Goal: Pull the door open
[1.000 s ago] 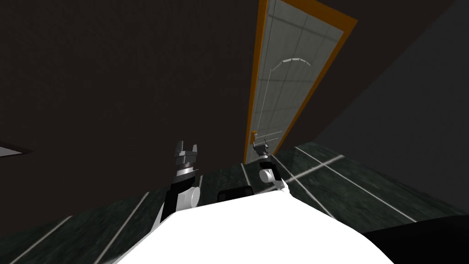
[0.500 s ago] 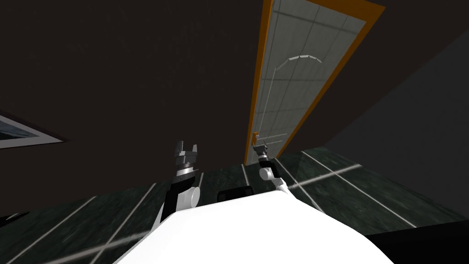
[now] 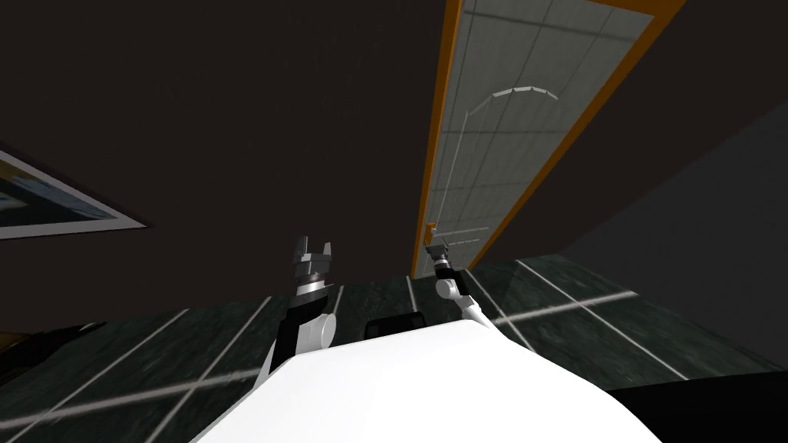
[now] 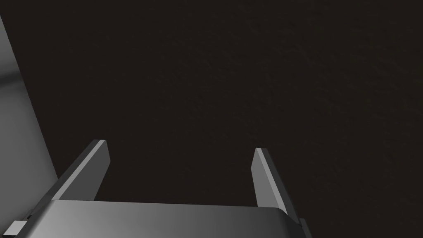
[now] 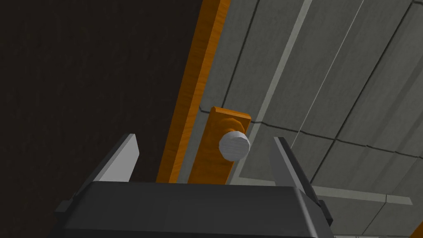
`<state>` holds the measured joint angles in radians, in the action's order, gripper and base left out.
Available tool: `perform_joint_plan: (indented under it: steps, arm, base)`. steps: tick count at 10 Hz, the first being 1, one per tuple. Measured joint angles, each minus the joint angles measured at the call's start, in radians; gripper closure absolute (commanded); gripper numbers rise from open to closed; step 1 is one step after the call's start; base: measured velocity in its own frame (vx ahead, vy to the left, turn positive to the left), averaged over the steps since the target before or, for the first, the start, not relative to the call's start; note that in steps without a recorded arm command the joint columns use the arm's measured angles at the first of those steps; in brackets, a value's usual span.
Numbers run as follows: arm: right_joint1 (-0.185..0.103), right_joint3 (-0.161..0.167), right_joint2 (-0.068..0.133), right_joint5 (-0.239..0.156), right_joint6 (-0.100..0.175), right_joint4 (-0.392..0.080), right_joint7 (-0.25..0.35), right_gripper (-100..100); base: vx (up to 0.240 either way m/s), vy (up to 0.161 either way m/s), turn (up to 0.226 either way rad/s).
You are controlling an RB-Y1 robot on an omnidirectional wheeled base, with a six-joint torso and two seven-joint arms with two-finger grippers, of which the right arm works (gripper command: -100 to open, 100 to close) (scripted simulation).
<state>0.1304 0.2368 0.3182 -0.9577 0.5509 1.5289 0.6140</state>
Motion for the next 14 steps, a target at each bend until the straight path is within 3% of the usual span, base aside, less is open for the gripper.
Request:
perform_joint_plan:
  steps: [7, 14]
  arm:
    - [-0.071, 0.036, 0.065, -0.183, 0.008, -0.13, 0.091, -100]
    - [-0.129, 0.063, 0.11, -0.322, 0.014, -0.233, 0.16, -100]
  base:
    - [-0.026, -0.107, 0.159]
    - [-0.048, -0.1, 0.168]
